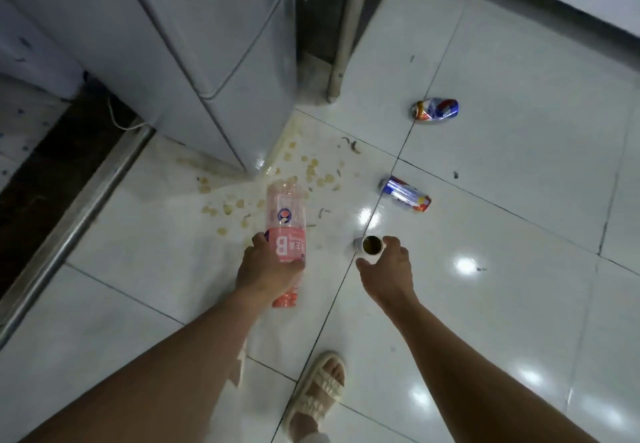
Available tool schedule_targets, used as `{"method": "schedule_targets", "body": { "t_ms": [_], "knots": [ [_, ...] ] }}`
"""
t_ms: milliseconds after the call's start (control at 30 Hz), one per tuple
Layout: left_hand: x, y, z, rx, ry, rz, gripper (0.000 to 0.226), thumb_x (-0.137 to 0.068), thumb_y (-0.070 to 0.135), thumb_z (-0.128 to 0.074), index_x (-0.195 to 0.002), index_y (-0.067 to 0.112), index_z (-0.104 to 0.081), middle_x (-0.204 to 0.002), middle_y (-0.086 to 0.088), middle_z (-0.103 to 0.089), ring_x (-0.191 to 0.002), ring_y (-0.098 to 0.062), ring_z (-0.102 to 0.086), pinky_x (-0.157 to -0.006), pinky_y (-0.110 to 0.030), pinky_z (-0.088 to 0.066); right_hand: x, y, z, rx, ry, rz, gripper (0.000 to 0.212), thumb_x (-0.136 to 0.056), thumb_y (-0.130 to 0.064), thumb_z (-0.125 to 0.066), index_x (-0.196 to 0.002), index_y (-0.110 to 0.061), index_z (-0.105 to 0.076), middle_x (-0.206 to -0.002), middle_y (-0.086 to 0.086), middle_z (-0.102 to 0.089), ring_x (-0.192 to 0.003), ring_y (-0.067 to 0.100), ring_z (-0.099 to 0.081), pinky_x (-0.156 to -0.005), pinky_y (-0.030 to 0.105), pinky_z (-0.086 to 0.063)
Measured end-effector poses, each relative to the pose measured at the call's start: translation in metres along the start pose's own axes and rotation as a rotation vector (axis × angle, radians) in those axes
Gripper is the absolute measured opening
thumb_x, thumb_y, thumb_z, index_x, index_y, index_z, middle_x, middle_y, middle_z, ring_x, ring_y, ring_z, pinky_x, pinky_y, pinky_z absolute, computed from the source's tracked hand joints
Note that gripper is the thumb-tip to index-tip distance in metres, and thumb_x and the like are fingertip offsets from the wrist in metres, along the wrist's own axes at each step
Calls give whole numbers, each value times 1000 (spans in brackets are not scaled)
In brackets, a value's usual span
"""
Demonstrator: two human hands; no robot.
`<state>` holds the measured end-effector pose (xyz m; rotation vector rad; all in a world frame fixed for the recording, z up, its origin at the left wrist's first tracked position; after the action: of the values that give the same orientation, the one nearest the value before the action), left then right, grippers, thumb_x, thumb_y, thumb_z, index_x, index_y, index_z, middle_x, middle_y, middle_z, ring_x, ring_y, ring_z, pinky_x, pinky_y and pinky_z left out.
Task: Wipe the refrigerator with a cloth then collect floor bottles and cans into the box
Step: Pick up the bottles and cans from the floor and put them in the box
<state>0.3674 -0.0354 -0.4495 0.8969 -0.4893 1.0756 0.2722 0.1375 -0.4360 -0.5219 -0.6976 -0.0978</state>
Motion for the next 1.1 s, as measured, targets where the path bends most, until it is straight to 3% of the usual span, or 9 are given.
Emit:
{"method": "schedule_targets", "body": {
  "t_ms": [300,467,633,800,967,1100],
  "knots": [
    [-31,44,-71,-198,-97,-87,72,-71,36,-72,-127,11,-35,-113,-9,-56,-94,-25,-60,-77,-36,-53,-58,75,7,-1,-35,-139,68,-83,-19,-65,-141,-9,-31,-141,15,-38,-125,32,-44,-99,36,-39],
    [-71,51,-94,-256,-142,-122,73,-71,36,-74,-126,8,-35,-112,-12,-57,-94,-28,-62,-82,-43,-55,-94,94,-13,-20,-65,-211,77,-80,-20,-69,-143,-10,-27,-143,15,-34,-127,31,-41,-99,36,-39],
    [-119,47,-126,-345,-156,-170,74,-73,40,-73,-128,8,-35,-112,-12,-57,-93,-28,-62,-81,-41,-55,-144,115,-43,-35,-50,-241,85,-77,-23,-72,-145,-14,-23,-145,13,-30,-129,31,-38,-97,38,-41],
    [-168,34,-170,-376,-153,-180,79,-74,43,-71,-133,10,-31,-114,-11,-55,-94,-25,-60,-73,-32,-51,-197,140,-83,25,-35,-185,89,-74,-27,-76,-145,-18,-23,-144,11,-28,-129,31,-36,-97,39,-41],
    [-206,17,-210,-413,-132,-175,83,-72,45,-72,-134,11,-29,-118,-11,-54,-98,-26,-59,-78,-35,-52,-244,157,-130,232,3,-48,88,-73,-34,-78,-142,-28,-24,-147,8,-20,-131,31,-31,-100,44,-40],
    [-225,6,-225,-414,-122,-173,83,-72,44,-74,-135,12,-29,-121,-11,-54,-102,-26,-59,-80,-35,-52,-269,163,-154,403,45,76,78,-78,-26,-73,-140,-29,-25,-148,10,-14,-132,30,-26,-103,45,-38]
  ]
}}
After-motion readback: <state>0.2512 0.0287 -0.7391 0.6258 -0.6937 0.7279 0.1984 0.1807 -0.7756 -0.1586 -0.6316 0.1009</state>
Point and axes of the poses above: each hand's wrist, its own x-axis away from the middle knuckle, its own z-axis out of the back of the hand, y = z × x, the point moved 3 cm from there along -x, towards the middle knuckle
